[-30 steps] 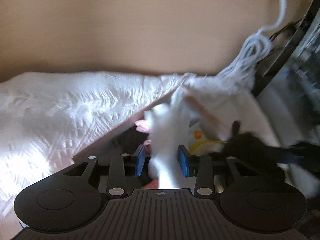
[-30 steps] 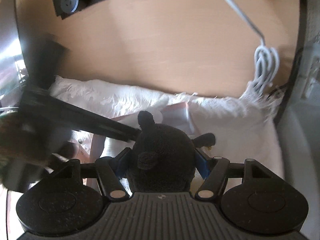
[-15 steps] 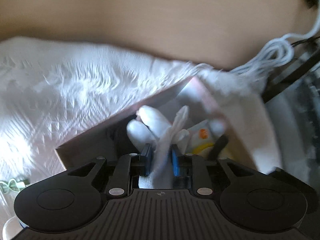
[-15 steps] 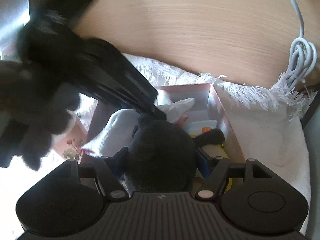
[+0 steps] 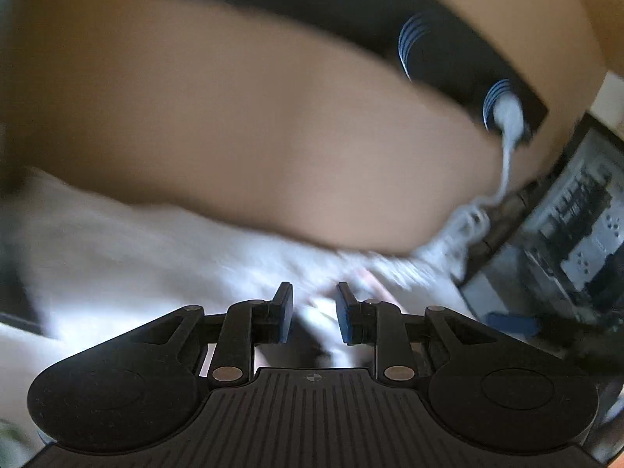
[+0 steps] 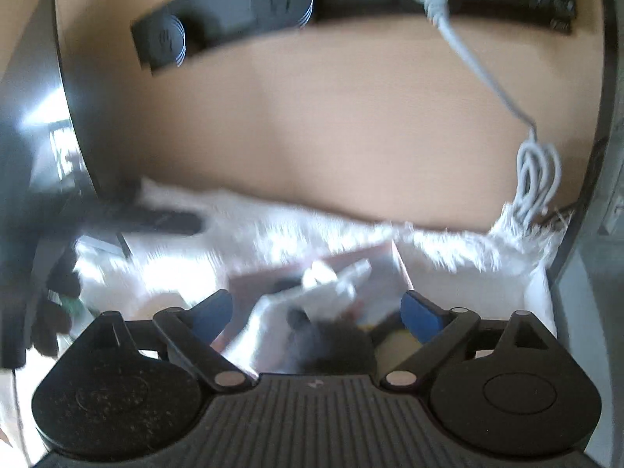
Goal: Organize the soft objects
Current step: 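Grasp the clear acrylic stand with the left tool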
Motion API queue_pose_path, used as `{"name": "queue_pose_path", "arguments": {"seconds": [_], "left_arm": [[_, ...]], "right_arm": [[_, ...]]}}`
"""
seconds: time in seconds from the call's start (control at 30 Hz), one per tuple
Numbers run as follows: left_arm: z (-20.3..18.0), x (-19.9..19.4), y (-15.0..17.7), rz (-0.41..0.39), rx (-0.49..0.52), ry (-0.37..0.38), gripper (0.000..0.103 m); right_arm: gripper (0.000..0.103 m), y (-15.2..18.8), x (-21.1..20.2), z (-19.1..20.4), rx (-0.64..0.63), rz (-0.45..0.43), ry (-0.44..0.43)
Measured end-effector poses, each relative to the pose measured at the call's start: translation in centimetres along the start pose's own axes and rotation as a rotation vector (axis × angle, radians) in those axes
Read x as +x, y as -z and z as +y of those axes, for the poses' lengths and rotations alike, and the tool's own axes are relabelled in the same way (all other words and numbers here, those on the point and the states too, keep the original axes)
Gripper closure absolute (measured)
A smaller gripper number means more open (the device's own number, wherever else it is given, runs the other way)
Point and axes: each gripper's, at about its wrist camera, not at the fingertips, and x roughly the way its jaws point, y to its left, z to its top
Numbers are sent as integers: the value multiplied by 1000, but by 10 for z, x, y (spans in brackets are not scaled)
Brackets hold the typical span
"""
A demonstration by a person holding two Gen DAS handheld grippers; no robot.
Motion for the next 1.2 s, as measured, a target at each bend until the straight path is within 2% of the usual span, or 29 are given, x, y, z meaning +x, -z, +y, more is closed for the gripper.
{"name": "queue_pose_path", "arguments": {"seconds": [0.1, 0.2, 0.3, 0.37, 0.43, 0.5, 0.6, 0.63, 0.77, 1.0, 1.07, 1.2], "left_arm": [[28, -44, 6, -83, -4, -80, 77], [53, -77, 19, -115, -5, -148, 77], [70, -89, 32, -52, 19, -175, 76], [76, -84, 43, 48, 54, -173, 76], [79, -76, 58, 109, 63, -191, 76], [80, -67, 73, 117, 47, -197, 76], [75, -48, 96, 67, 12, -234, 76], [72, -39, 103, 38, -1, -265, 76], [77, -14, 123, -19, -89, -325, 76], [96, 35, 120, 45, -111, -464, 74], [103, 43, 122, 63, -116, -473, 73], [101, 48, 123, 36, -62, -459, 71]], "right_arm": [[9, -25, -8, 16, 25, -15, -26], [9, -50, -5, 56, -36, -25, -33], [9, -68, 3, 99, -86, 2, -77], [9, -78, 9, 126, -111, 12, -119], [9, -88, 19, 149, -132, 45, -161], [13, -95, 32, 168, -154, 102, -185], [33, -94, 54, 187, -207, 172, -177], [40, -91, 61, 190, -224, 185, -167], [41, -75, 82, 185, -237, 236, -146], [41, -72, 104, 161, -268, 221, -106], [41, -75, 113, 155, -263, 225, -108], [38, -74, 136, 153, -268, 250, -126]]}}
